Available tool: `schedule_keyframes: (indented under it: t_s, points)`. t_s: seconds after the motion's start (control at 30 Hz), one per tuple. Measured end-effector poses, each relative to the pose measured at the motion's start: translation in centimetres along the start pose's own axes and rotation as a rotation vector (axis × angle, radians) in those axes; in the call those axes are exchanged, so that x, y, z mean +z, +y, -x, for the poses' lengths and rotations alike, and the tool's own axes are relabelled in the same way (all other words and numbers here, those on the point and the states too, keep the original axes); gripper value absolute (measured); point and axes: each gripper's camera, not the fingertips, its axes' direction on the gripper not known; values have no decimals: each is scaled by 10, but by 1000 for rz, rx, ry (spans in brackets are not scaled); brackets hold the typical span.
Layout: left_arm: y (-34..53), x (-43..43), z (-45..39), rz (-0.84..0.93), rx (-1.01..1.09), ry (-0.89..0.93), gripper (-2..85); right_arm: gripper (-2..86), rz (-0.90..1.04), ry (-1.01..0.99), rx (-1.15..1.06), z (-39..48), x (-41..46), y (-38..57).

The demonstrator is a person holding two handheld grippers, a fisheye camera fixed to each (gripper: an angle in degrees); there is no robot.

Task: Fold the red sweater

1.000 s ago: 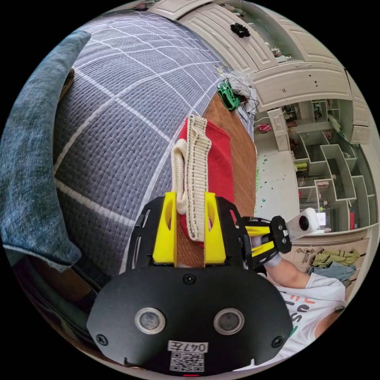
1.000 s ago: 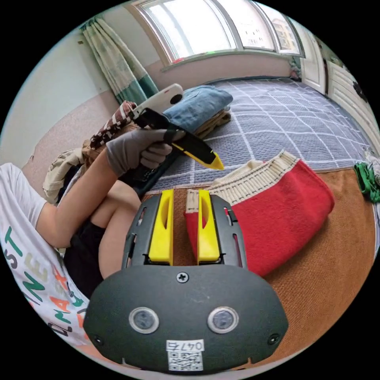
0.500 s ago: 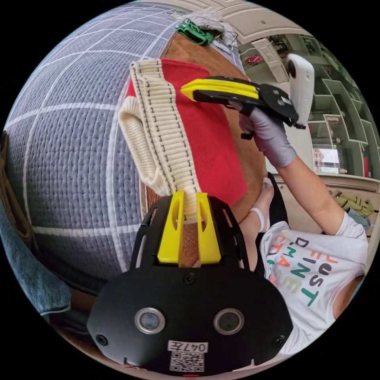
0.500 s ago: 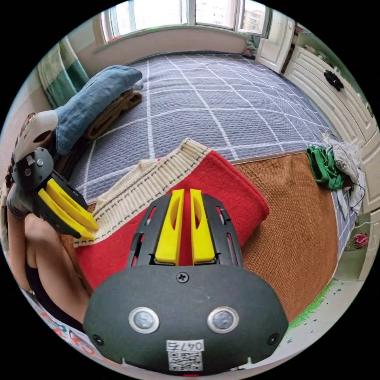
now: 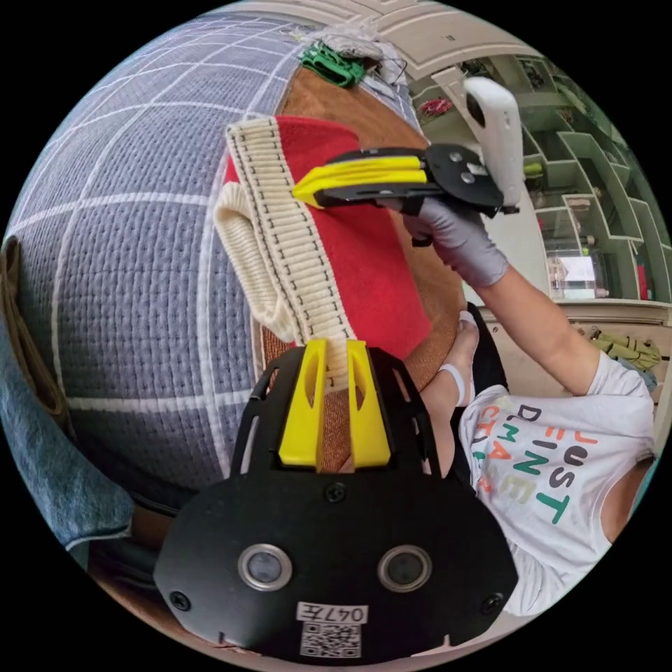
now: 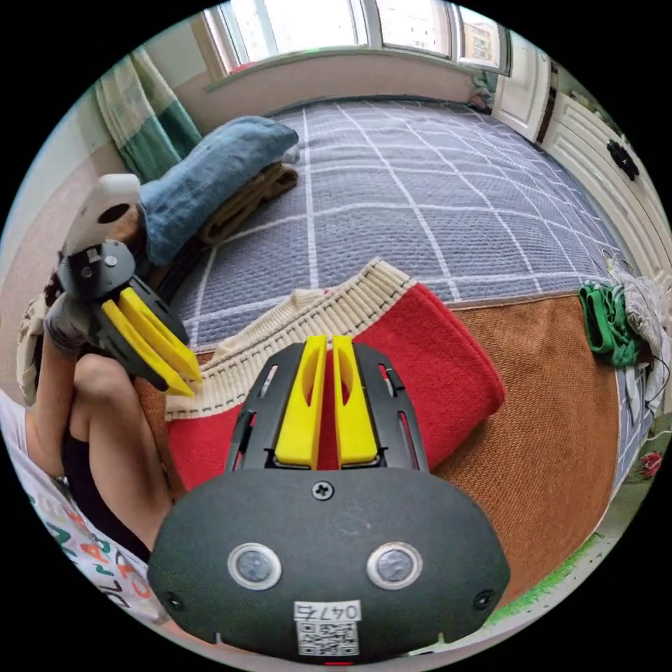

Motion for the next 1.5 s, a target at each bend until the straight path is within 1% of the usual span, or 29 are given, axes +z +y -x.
schedule_keyframes:
  t_s: [0.03, 0.07, 0.1, 0.17, 0.2, 0.3, 0.4, 0.47, 0.5, 0.53, 0.57, 0.6, 0.63, 0.7, 0.77, 0.87, 0.93, 0.97, 1.0, 1.03, 1.1, 1.13, 1.17, 1.23, 1.27, 1.37, 1.47, 1.5]
  points:
    - [13, -14, 8, -76, -28, 19, 53, 4, -86, -51, -25, 0, -20, 12]
    - [27, -26, 16, -147, -55, 33, 54, 6, -114, -79, -44, 1, -29, 19]
    - [33, -30, 19, -180, -70, 37, 54, 12, -146, -135, -91, 4, -43, 37]
    - [53, -39, 30, -275, -120, 36, 53, 24, -134, -179, -144, 15, -57, 68]
    - [55, -38, 31, -285, -124, 37, 53, 34, -103, -172, -183, 27, -61, 92]
    - [57, -19, 25, -282, -95, 50, 51, 58, -34, -51, -267, 70, -66, 150]
    - [45, 16, 9, -216, -42, 24, 49, 67, 2, 57, -331, 106, -57, 190]
    - [37, 51, 2, -135, -12, -11, 48, 67, 36, 149, -354, 119, -40, 204]
    - [36, 59, 1, -116, -7, -20, 48, 67, 48, 189, -321, 118, -27, 210]
    - [36, 75, 2, -86, -2, -37, 48, 69, 44, 179, -255, 111, -18, 213]
    - [42, 86, 5, -75, -7, -47, 48, 69, 36, 156, -214, 106, -16, 214]
    - [46, 89, 7, -79, -16, -47, 48, 71, 5, 87, -126, 91, -15, 216]
    - [61, 90, 13, -113, -42, -35, 49, 74, -35, 27, -43, 74, -14, 219]
    - [94, 76, 21, -235, -84, 19, 53, 84, -71, 3, 47, 52, -7, 227]
    - [149, 55, 41, -423, -177, 89, 68, 103, -27, -13, 117, 35, 8, 235]
    - [204, 44, 58, -521, -299, 103, 91, 142, 12, -79, 261, 14, 32, 260]
    - [235, 45, 47, -584, -278, 178, 106, 143, 17, -176, 393, -4, 58, 286]
    - [255, 53, 33, -626, -262, 216, 112, 139, 12, -219, 424, -9, 65, 291]
    - [266, 60, 25, -641, -258, 230, 116, 124, -20, -319, 467, -19, 80, 298]
    - [287, 79, 13, -661, -270, 260, 123, 102, -25, -380, 515, -28, 97, 303]
    - [323, 123, 4, -676, -322, 314, 146, 52, 13, -424, 568, -42, 116, 307]
    - [346, 158, 4, -667, -377, 350, 160, 36, 6, -485, 603, -53, 120, 310]
    - [369, 195, 10, -656, -447, 386, 172, 27, -17, -512, 617, -58, 119, 311]
    - [402, 248, 25, -660, -561, 450, 189, 16, -129, -587, 663, -77, 105, 317]
    - [419, 277, 37, -672, -626, 484, 197, 15, -145, -601, 671, -82, 102, 317]
    - [442, 321, 73, -761, -737, 501, 218, 12, -152, -629, 656, -94, 97, 311]
    - [446, 349, 123, -861, -784, 544, 239, 12, -116, -625, 625, -94, 103, 305]
    - [445, 353, 132, -862, -789, 533, 242, 13, -109, -619, 617, -93, 106, 306]
